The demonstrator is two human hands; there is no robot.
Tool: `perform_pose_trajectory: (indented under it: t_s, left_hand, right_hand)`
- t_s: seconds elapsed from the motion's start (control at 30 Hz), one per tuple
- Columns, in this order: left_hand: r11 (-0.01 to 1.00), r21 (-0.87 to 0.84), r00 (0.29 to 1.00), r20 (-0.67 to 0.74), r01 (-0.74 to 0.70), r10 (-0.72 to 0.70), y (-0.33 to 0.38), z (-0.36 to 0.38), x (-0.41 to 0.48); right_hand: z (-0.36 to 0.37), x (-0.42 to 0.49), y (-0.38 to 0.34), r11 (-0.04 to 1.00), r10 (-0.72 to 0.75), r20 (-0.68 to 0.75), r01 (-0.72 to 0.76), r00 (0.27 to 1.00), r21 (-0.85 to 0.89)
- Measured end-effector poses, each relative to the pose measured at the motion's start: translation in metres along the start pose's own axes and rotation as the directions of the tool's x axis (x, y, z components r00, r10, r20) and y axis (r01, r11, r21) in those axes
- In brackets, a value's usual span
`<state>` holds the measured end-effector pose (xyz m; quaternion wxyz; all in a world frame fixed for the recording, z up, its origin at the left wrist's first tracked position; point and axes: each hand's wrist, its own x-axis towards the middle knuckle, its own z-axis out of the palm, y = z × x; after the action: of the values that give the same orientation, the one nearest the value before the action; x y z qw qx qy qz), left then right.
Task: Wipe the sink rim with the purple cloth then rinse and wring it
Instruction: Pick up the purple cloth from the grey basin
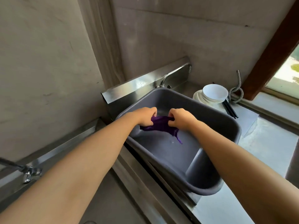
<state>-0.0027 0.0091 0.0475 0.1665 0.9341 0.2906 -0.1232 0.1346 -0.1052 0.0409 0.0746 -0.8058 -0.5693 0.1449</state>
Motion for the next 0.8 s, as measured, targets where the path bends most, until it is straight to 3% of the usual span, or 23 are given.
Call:
perform_pose_trajectory:
  t_s: [0.13,0.27,0.5,0.63,0.8]
  left_hand:
    - [0.989,-0.147,0.994,-0.107,-0.020,0.004,-0.006,-0.042,-0.035]
    - [0.992,-0.127,0.985,-0.175,-0.017,-0.005,-0.014,-0.086,-0.080]
    - [0.966,-0.244,0.939,-0.306,0.080,-0.155,-0.045,-0.125,-0.194]
    - [0.956,-0.192,0.893,-0.354,0.221,-0.278,-0.069,-0.126,-0.275]
    - [0.884,-0.179,0.797,-0.382,0.432,-0.467,-0.109,-0.107,-0.390]
  right_hand:
    - [-0.044,-0.009,-0.022,0.997,-0.063,-0.013,0.064,0.998,0.054]
    - [-0.085,-0.016,-0.058,0.985,-0.174,-0.007,0.174,0.985,0.014]
    - [-0.129,-0.031,-0.155,0.939,-0.341,0.030,0.342,0.940,-0.033]
    - [-0.128,-0.041,-0.231,0.867,-0.489,0.083,0.494,0.868,-0.065]
    - [-0.100,-0.069,-0.345,0.716,-0.666,0.202,0.691,0.718,-0.093]
